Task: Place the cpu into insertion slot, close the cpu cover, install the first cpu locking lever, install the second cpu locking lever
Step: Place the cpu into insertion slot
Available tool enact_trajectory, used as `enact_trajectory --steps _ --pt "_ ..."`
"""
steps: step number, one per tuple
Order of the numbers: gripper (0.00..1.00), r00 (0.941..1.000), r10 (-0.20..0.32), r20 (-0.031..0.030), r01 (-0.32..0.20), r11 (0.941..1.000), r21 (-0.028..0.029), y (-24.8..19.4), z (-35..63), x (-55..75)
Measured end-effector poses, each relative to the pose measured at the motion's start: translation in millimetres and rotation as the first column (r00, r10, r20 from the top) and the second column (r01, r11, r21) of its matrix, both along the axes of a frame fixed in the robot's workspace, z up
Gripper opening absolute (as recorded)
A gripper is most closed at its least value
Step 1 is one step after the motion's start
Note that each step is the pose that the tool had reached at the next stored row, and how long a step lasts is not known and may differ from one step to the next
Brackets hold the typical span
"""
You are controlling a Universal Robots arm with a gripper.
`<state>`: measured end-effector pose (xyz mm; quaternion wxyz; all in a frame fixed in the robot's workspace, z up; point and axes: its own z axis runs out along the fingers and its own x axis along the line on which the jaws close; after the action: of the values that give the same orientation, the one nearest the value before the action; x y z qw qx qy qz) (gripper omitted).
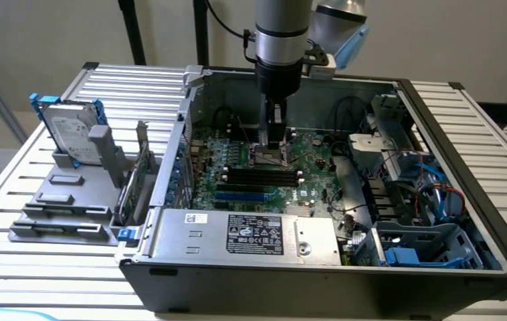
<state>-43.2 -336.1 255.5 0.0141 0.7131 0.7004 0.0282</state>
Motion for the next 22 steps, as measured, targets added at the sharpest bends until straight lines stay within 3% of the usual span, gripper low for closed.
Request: enact_trajectory --steps 7,22 --pt "0.55 0.9999 0.000 -0.0171 0.000 1.0000 0.0033 0.1 -4.4 0.7" --pt "0.55 0.9996 0.001 -0.0297 0.000 1.0000 0.0067 1.9 -20.1 4.8"
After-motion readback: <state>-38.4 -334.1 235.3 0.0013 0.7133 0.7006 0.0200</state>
